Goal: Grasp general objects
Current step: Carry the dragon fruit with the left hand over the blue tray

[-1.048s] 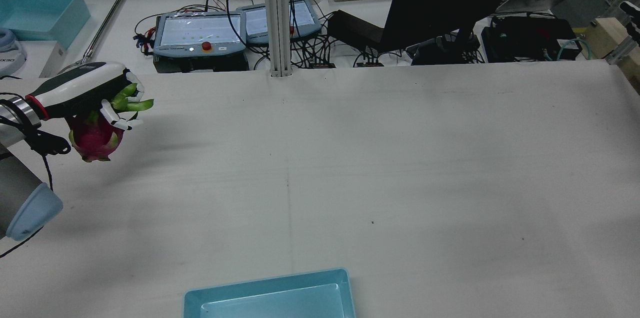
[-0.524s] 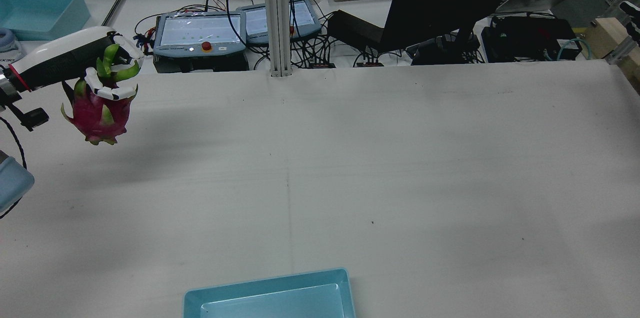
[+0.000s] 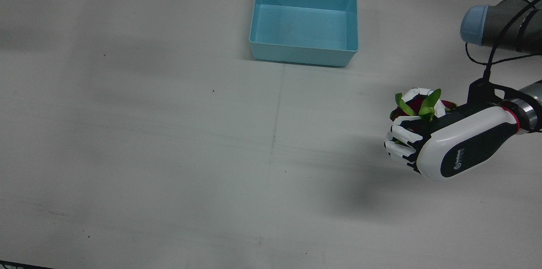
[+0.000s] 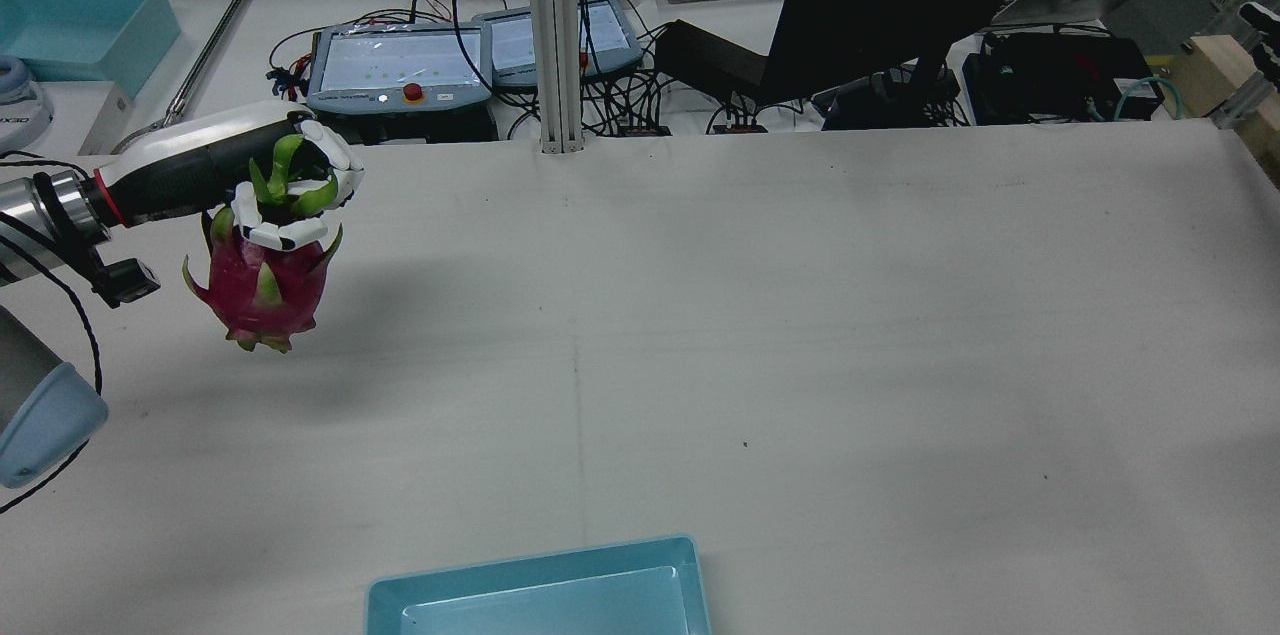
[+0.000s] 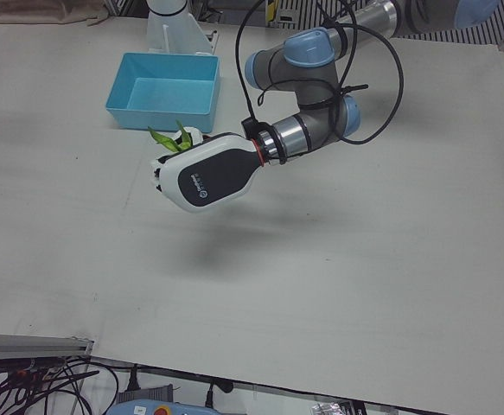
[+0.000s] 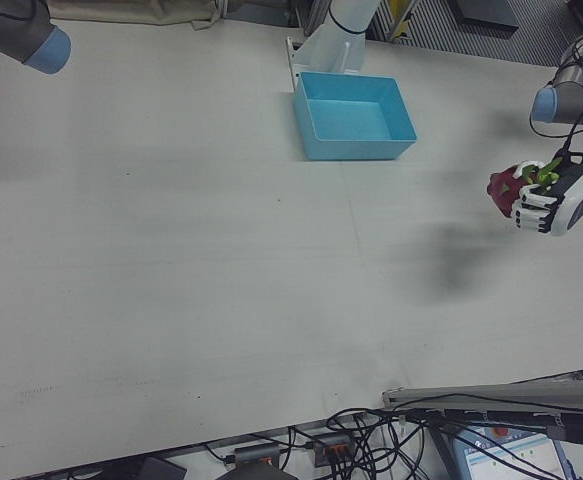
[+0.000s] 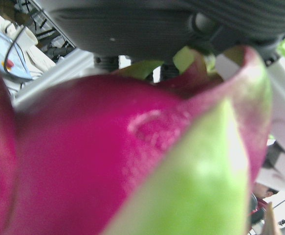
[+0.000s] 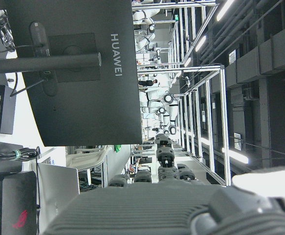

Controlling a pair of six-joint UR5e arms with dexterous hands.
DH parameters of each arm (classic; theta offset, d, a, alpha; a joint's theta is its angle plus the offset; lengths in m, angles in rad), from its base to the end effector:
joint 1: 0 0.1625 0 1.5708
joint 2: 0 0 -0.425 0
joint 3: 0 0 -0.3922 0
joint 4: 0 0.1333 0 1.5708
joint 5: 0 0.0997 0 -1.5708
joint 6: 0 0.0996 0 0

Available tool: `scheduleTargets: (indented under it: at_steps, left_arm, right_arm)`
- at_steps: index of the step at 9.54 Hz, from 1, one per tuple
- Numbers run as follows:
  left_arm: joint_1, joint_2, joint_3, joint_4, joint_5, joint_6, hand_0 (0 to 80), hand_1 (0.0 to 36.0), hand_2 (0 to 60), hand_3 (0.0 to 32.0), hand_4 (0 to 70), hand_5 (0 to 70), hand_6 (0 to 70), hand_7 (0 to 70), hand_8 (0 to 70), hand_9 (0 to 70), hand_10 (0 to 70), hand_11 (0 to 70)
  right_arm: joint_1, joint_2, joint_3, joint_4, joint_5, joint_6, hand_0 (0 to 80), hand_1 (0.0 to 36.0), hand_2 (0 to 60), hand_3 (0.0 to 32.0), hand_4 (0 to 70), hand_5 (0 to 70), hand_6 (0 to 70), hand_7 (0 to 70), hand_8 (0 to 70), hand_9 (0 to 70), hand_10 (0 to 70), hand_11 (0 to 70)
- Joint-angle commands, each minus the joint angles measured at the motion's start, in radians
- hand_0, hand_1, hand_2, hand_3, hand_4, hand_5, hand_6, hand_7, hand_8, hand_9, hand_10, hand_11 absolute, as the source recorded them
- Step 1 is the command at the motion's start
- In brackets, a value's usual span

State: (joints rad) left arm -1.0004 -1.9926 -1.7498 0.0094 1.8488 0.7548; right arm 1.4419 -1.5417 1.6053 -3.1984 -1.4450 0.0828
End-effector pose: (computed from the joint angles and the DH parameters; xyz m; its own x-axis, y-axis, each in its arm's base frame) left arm 0.2524 -0.5897 0.3579 -0.7062 -0.1964 -0.6802 0.2510 0.8290 -0.4999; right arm 0.0799 -0.5178 0.6614 -0.9965 0.0036 -0.0836 0.0836 0.0065 -0.9965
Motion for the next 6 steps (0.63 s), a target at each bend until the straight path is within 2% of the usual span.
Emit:
scheduleTargets:
  at_steps: [1,3,6]
  left_arm:
    - [0.164,-0.012,-0.081,0.069,0.012,-0.026,48.1,0.0,60.0,0.0,70.0,70.0,70.0,70.0,70.0,70.0,70.0,70.0]
    - [0.23,-0.07,-0.097,0.122,0.013,-0.025,48.8,0.4,60.0,0.0,70.0,70.0,70.0,70.0,70.0,70.0,70.0,70.0]
    - [0.295,-0.08,-0.097,0.141,0.013,-0.023,48.9,1.1,60.0,0.0,70.0,70.0,70.0,70.0,70.0,70.0,70.0,70.0]
  right_arm:
    - [0.0,0.0,0.001,0.0,0.0,0.0,0.0,0.0,0.0,0.0,0.0,0.0,0.0,0.0,0.0,0.0,0.0,0.0]
    - [0.0,0.0,0.001,0.0,0.0,0.0,0.0,0.0,0.0,0.0,0.0,0.0,0.0,0.0,0.0,0.0,0.0,0.0]
    - [0.0,0.0,0.001,0.0,0.0,0.0,0.0,0.0,0.0,0.0,0.0,0.0,0.0,0.0,0.0,0.0,0.0,0.0]
